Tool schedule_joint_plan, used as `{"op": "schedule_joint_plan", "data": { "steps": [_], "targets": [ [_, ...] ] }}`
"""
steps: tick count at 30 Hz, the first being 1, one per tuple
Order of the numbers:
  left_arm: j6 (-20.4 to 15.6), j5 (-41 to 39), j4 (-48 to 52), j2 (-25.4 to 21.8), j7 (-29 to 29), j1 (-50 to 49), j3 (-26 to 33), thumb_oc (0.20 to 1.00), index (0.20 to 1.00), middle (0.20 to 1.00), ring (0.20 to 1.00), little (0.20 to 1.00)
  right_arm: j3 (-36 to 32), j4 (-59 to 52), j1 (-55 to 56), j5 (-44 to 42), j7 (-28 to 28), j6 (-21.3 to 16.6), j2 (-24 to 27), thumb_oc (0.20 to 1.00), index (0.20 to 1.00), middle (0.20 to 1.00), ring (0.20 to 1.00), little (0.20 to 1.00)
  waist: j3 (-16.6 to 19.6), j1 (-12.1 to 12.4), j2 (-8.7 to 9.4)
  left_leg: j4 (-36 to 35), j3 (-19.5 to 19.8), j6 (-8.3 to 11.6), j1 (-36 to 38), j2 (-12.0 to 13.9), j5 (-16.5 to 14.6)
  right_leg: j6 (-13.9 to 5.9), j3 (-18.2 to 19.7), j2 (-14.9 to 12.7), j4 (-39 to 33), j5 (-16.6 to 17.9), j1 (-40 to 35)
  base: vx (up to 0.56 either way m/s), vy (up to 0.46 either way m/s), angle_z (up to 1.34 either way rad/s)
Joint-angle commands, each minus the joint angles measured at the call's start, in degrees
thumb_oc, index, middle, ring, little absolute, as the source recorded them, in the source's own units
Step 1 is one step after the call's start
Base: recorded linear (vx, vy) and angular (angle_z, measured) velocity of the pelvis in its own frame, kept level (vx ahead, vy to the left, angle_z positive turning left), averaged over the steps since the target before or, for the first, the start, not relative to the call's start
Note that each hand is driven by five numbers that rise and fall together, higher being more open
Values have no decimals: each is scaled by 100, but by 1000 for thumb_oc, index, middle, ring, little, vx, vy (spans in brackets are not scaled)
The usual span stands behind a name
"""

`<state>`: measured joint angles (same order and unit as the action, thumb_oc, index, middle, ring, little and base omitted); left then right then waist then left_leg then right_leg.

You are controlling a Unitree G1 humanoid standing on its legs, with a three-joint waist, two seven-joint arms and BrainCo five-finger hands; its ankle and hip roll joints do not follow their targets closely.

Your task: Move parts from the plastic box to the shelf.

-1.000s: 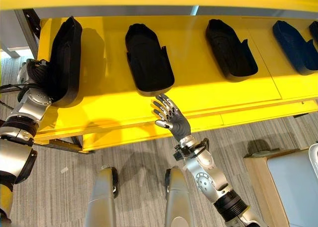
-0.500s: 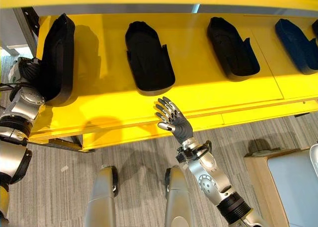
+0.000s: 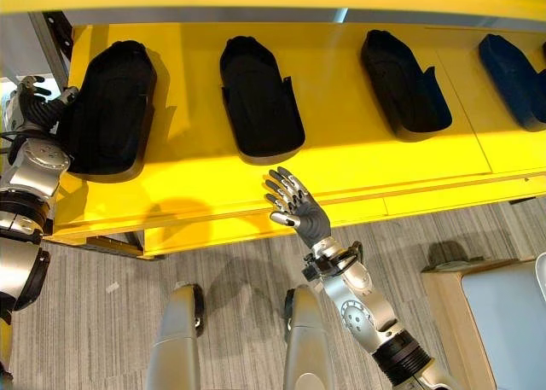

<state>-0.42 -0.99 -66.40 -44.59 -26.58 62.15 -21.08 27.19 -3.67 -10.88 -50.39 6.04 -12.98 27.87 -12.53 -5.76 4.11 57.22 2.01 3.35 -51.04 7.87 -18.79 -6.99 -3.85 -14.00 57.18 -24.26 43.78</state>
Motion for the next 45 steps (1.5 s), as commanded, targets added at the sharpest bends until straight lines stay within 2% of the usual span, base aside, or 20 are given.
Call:
{"op": "schedule_joint_plan", "data": {
  "steps": [1, 7, 16, 21, 25, 26, 27, 29, 30, 33, 34, 35, 42, 43, 44, 45],
  "targets": [
    [-228, -103, -198, -256, -95, 427, -56, 1000, 1000, 1000, 1000, 1000, -120, -668, 269, -65, 103, -331, 124, 1000, 1000, 1000, 1000, 1000, 494, 145, -64, 58, -26, -252, 126, 44, -124, 171, 53, 148, -235, 719, 395, 0, 0, 0],
    [-270, -227, -234, -295, -62, 476, -39, 1000, 1000, 1000, 1000, 1000, -165, -687, 271, -106, 98, -349, 132, 1000, 1000, 1000, 1000, 1000, 507, 146, -68, 58, -30, -252, 150, 44, -127, 174, 50, 160, -216, 703, 382, 0, 0, 0],
    [-402, -879, -270, -405, -45, 543, 196, 1000, 1000, 1000, 1000, 1000, -76, -681, 221, -176, 80, -346, 68, 1000, 1000, 1000, 1000, 1000, 548, 164, -93, 46, -23, -239, 162, 37, -125, 176, 54, 161, -235, 712, 363, 0, 0, 0],
    [-626, -1243, 102, -336, -53, 508, 270, 1000, 1000, 1000, 1000, 1000, -47, -633, 186, -151, 43, -348, 48, 1000, 1000, 1000, 1000, 1000, 561, 182, -118, 2, -19, -224, 160, 26, -96, 180, 36, 160, -259, 717, 356, 0, 0, 0],
    [-810, -1491, 665, -231, -107, 239, 428, 1000, 1000, 1000, 1000, 1000, -84, -621, 188, -117, 11, -354, 14, 1000, 1000, 1000, 1000, 1000, 544, 211, -121, -8, -1, -221, 152, 15, -83, 192, 29, 159, -265, 711, 351, 0, 0, 0],
    [-984, -1726, 1107, -144, -154, -8, 595, 1000, 1000, 1000, 1000, 1000, -96, -622, 201, -101, -17, -363, -32, 1000, 1000, 1000, 1000, 1000, 530, 238, -112, -6, 10, -222, 151, 8, -82, 204, 25, 157, -271, 709, 337, 0, 0, 0],
    [-976, -1720, 1128, -143, -159, -34, 613, 1000, 1000, 1000, 1000, 1000, -90, -622, 204, -101, -18, -363, -25, 1000, 1000, 1000, 1000, 1000, 536, 233, -118, -6, 10, -222, 152, 8, -83, 204, 25, 157, -272, 709, 336, 0, 0, 0],
    [-1148, -1788, 1848, -51, -251, -446, 816, 1000, 1000, 1000, 1000, 1000, -133, -627, 226, -63, -70, -380, -77, 1000, 1000, 1000, 1000, 1000, 519, 253, -108, -26, 17, -223, 151, 1, -63, 218, 22, 159, -299, 721, 326, -47, -1, 0],
    [-1243, -1832, 2180, -9, -318, -629, 936, 1000, 1000, 1000, 1000, 1000, -168, -640, 227, -38, -102, -388, -109, 1000, 1000, 1000, 1000, 1000, 500, 270, -89, -101, 2, -252, 86, -9, 120, 273, -6, 152, -383, 885, 384, -89, 0, 2],
    [-1342, -1725, 2953, 19, -375, -1253, 1310, 1000, 1000, 1000, 1000, 1000, -270, -669, 255, 29, -131, -403, -126, 1000, 1000, 1000, 1000, 1000, 481, 308, -82, -105, 12, -253, 91, -17, 118, 287, 1, 170, -398, 888, 382, -3, 4, 5],
    [-1388, -1712, 3232, 50, -391, -1525, 1489, 1000, 1000, 1000, 1000, 1000, -300, -674, 274, 46, -150, -405, -130, 1000, 1000, 1000, 1000, 1000, 484, 324, -87, -47, 29, -225, 156, -12, -61, 245, 28, 181, -328, 730, 328, 0, 0, 0],
    [-1433, -1685, 3521, 107, -406, -1764, 1617, 1000, 1000, 1000, 1000, 1000, -344, -677, 266, 70, -170, -402, -143, 1000, 1000, 1000, 1000, 1000, 467, 335, -74, -128, 12, -253, 90, -26, 130, 298, 4, 171, -428, 900, 375, 0, 0, 0],
    [-1557, -1396, 4855, 400, -374, -3237, 2545, 1000, 1000, 1000, 1000, 1000, -577, -737, 283, 195, -204, -398, -174, 1000, 1000, 1000, 1000, 1000, 410, 418, -70, -127, 17, -265, 91, -57, 109, 322, 15, 163, -422, 886, 383, 0, 2, 0],
    [-1558, -1371, 4905, 420, -356, -3344, 2605, 1000, 1000, 1000, 1000, 1000, -590, -732, 278, 202, -203, -389, -179, 1000, 1000, 1000, 1000, 1000, 421, 434, -72, -65, 38, -238, 146, -54, -72, 279, 38, 174, -355, 725, 334, 0, 0, 0],
    [-1610, -1392, 5098, 486, -346, -3609, 2785, 1000, 1000, 1000, 1000, 1000, -605, -751, 270, 212, -207, -372, -183, 1000, 1000, 1000, 1000, 1000, 399, 448, -72, -108, 20, -271, 63, -58, 103, 337, 19, 165, -406, 870, 407, 92, 1, 4],
    [-1605, -1391, 5144, 500, -337, -3711, 2860, 1000, 1000, 1000, 1000, 1000, -619, -754, 269, 218, -207, -365, -185, 1000, 1000, 1000, 1000, 1000, 412, 466, -73, -50, 37, -243, 119, -54, -77, 295, 38, 173, -338, 709, 359, 0, 0, 0]
  ]
}}
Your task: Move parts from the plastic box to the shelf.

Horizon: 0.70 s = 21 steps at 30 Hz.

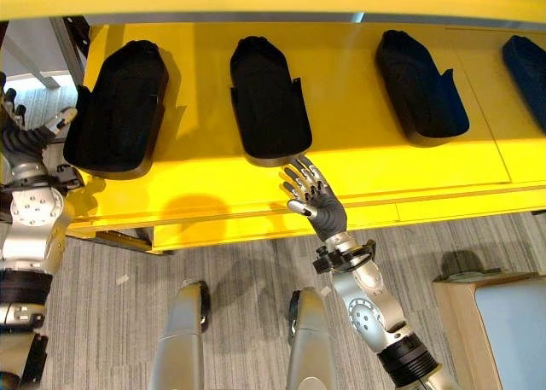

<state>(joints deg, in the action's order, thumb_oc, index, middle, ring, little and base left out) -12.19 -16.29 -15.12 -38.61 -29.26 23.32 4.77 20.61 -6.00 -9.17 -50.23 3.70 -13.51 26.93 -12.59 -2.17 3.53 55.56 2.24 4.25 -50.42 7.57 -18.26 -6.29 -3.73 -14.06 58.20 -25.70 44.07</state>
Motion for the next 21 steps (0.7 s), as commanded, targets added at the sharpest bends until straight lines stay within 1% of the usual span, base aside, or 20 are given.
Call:
{"op": "schedule_joint_plan", "data": {
  "steps": [1, 2, 3, 4, 5, 10, 17, 21],
  "targets": [
    [-452, 122, 87, -52, -69, 42, 349, 1000, 1000, 1000, 1000, 1000, 33, -534, 88, 204, 26, -306, -88, 1000, 1000, 1000, 1000, 1000, 414, 119, -15, 119, 15, -335, 52, -26, -133, 229, 27, 178, -434, 851, 340, 0, 0, 0],
    [-463, 81, 173, -27, -40, -85, 436, 1000, 1000, 1000, 1000, 1000, 16, -557, 84, 204, 21, -301, -73, 1000, 1000, 1000, 1000, 1000, 400, 118, -17, 68, -1, -367, -25, -34, 46, 277, 11, 169, -496, 1011, 403, -69, 14, 5],
    [-494, 123, 502, 107, 20, -580, 655, 1000, 1000, 1000, 1000, 1000, -40, -590, 90, 211, 24, -277, -48, 1000, 1000, 1000, 1000, 1000, 390, 166, -9, 73, -16, -376, -41, -41, 36, 273, 9, 150, -485, 1014, 410, 19, 9, 5],
    [-492, 108, 512, 128, 35, -631, 672, 1000, 1000, 1000, 1000, 1000, -45, -600, 101, 214, 22, -272, -46, 1000, 1000, 1000, 1000, 1000, 401, 175, -15, 138, 11, -346, 24, -37, -157, 230, 32, 158, -396, 839, 363, 101, 4, 6],
    [-491, 108, 517, 130, 36, -636, 676, 1000, 1000, 1000, 1000, 1000, -43, -601, 103, 214, 22, -271, -44, 1000, 1000, 1000, 1000, 1000, 403, 174, -17, 141, 12, -345, 23, -37, -160, 230, 32, 158, -393, 837, 364, 91, -3, -2],
    [-482, 67, 560, 231, 180, -785, 572, 1000, 1000, 1000, 1000, 1000, -48, -605, 91, 213, 22, -273, -50, 1000, 1000, 1000, 1000, 1000, 398, 182, -18, 159, 24, -358, -36, -50, -150, 239, 36, 148, -365, 841, 425, 0, 0, -1],
    [-423, -13, 524, 441, 413, -873, 258, 1000, 1000, 1000, 1000, 1000, -14, -642, 125, 184, 36, -245, -37, 1000, 1000, 1000, 1000, 1000, 386, 170, -3, 191, 41, -361, -89, -57, -136, 245, 43, 151, -328, 840, 484, 0, 0, 0],
    [-405, -128, 350, 605, 503, -957, 144, 1000, 1000, 1000, 1000, 1000, -26, -655, 166, 191, 10, -240, -23, 1000, 1000, 1000, 1000, 1000, 365, 161, 7, 224, 37, -363, -109, -58, -134, 253, 34, 141, -297, 841, 489, 0, 0, 0]
  ]
}}
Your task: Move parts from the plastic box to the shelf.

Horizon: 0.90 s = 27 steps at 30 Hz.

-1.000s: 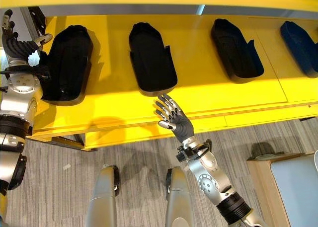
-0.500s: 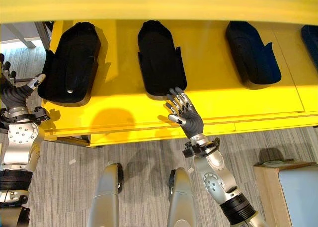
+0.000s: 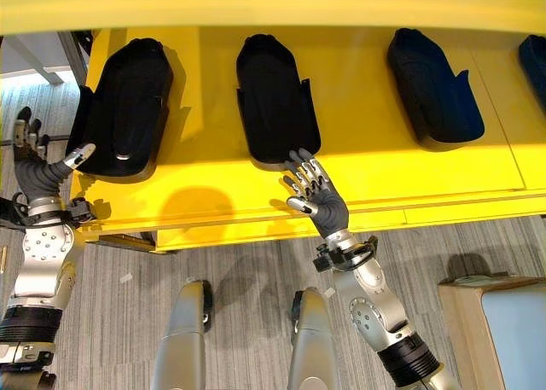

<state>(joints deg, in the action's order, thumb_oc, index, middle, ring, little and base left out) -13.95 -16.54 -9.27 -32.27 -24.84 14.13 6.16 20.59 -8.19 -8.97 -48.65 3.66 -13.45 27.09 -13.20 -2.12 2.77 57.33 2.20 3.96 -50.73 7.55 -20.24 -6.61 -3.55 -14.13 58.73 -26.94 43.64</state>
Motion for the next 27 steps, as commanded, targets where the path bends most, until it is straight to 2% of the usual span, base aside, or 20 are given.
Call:
{"op": "schedule_joint_plan", "data": {
  "steps": [1, 9, 14, 27],
  "targets": [
    [-220, -122, -251, 1, 77, -41, -24, 1000, 1000, 1000, 1000, 1000, -22, -433, 146, 32, 5, -245, -43, 1000, 1000, 1000, 1000, 1000, 425, 154, 82, 51, 43, -335, -82, -54, 66, 284, 14, 148, -344, 965, 539, 0, 0, 0],
    [-194, -350, -724, 295, 138, 36, -380, 1000, 1000, 1000, 1000, 1000, 38, -485, 158, -27, -31, -274, -30, 1000, 1000, 1000, 1000, 1000, 420, 118, 96, 69, 23, -342, -106, -49, 75, 284, 19, 152, -312, 972, 579, 0, 0, 0],
    [-223, -690, -1079, 445, 96, 144, -407, 1000, 1000, 1000, 1000, 1000, 103, -540, 145, -35, -84, -275, 3, 1000, 1000, 1000, 1000, 1000, 416, 103, 110, 82, 21, -339, -98, -30, 76, 277, 32, 164, -303, 978, 581, 0, 0, 0],
    [-244, -743, -653, 543, 298, -36, -641, 1000, 1000, 1000, 1000, 1000, 61, -547, 165, -27, -136, -308, -27, 1000, 1000, 1000, 1000, 1000, 408, 87, 112, 60, 21, -324, -76, -44, 95, 289, 59, 173, -305, 969, 578, 0, 0, 0]
  ]
}}
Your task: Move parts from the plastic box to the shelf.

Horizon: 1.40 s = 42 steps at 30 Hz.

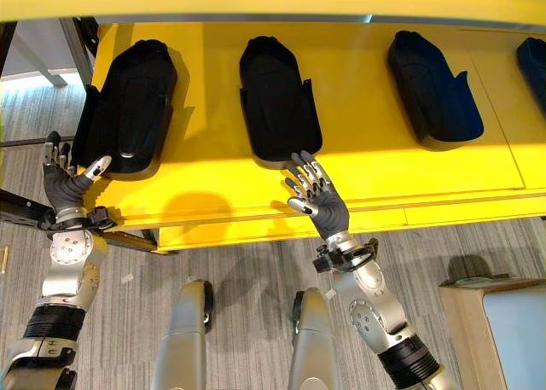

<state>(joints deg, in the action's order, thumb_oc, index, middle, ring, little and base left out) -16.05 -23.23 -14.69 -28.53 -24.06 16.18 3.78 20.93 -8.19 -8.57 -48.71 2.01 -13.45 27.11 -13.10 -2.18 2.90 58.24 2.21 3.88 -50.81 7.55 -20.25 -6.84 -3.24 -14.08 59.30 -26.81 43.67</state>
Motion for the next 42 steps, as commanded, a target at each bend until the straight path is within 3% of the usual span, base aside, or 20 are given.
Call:
{"op": "schedule_joint_plan", "data": {
  "steps": [1, 17, 42],
  "targets": [
    [-28, -67, -82, 164, 253, -269, -420, 1000, 1000, 1000, 1000, 1000, 22, -553, 125, -31, 30, -308, -22, 1000, 1000, 1000, 1000, 1000, 398, 95, 98, -34, 21, -316, -68, -44, 97, 313, 24, 167, -361, 952, 578, 0, 0, 0],
    [126, 312, 542, -78, 798, -633, -785, 1000, 1000, 1000, 1000, 1000, -31, -586, 112, -30, 58, -292, 9, 1000, 1000, 1000, 1000, 1000, 374, 104, 79, 3, 13, -328, -114, -45, 93, 320, 28, 187, -302, 935, 633, 0, 0, 0],
    [128, 886, 1178, -489, 952, -1064, -446, 1000, 1000, 1000, 1000, 1000, -174, -618, 157, -40, 183, -265, 49, 1000, 1000, 1000, 1000, 1000, 432, 129, 38, 26, 17, -332, -176, -37, 85, 327, 41, 206, -278, 945, 711, 0, 0, 0]
  ]
}}
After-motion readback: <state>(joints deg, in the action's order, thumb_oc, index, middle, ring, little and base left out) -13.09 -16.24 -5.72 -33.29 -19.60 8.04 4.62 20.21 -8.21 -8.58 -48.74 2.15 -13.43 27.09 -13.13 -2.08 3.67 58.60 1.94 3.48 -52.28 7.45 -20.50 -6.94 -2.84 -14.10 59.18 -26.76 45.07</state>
